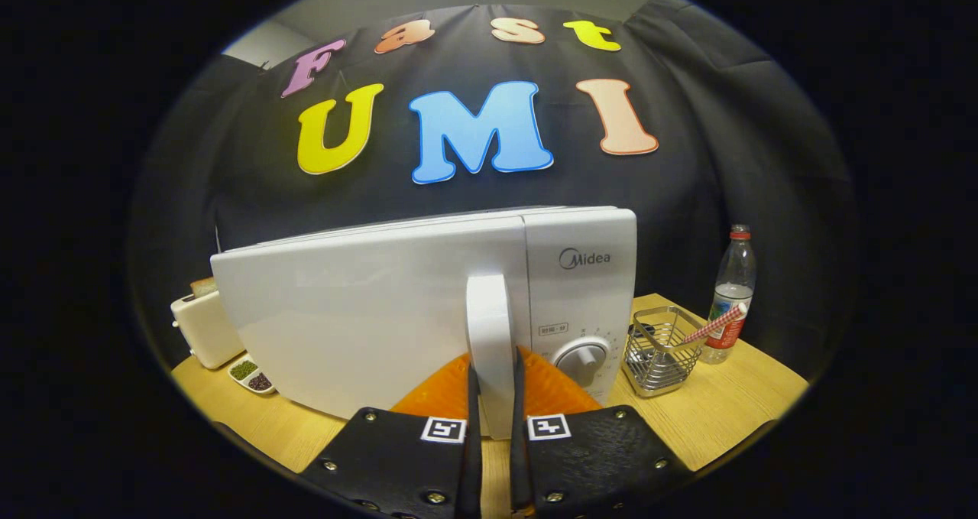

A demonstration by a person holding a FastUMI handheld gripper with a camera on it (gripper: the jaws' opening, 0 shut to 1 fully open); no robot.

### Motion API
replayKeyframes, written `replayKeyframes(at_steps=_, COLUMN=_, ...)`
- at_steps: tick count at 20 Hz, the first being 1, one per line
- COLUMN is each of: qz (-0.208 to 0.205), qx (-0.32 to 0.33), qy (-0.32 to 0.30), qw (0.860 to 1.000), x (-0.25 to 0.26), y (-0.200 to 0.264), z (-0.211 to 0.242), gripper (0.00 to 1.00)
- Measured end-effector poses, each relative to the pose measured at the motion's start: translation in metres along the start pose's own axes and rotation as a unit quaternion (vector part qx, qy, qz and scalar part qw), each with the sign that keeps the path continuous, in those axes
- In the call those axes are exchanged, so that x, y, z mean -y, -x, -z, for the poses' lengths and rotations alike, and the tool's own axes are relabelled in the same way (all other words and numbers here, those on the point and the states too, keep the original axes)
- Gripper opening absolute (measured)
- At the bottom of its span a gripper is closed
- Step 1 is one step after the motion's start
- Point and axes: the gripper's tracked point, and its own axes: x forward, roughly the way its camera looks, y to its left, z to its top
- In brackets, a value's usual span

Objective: Open the microwave, put the food inside, and close the microwave door.

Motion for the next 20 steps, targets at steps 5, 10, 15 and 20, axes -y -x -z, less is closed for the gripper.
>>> replayKeyframes(at_steps=5, qz=-0.012, qx=-0.006, qy=0.022, qw=1.0, x=-0.012, y=0.048, z=0.008, gripper=0.1)
replayKeyframes(at_steps=10, qz=-0.074, qx=-0.017, qy=0.031, qw=0.997, x=-0.041, y=0.109, z=0.024, gripper=0.1)
replayKeyframes(at_steps=15, qz=-0.161, qx=-0.014, qy=0.035, qw=0.986, x=-0.099, y=0.178, z=0.041, gripper=0.1)
replayKeyframes(at_steps=20, qz=-0.212, qx=0.017, qy=0.061, qw=0.975, x=-0.166, y=0.227, z=0.056, gripper=0.1)
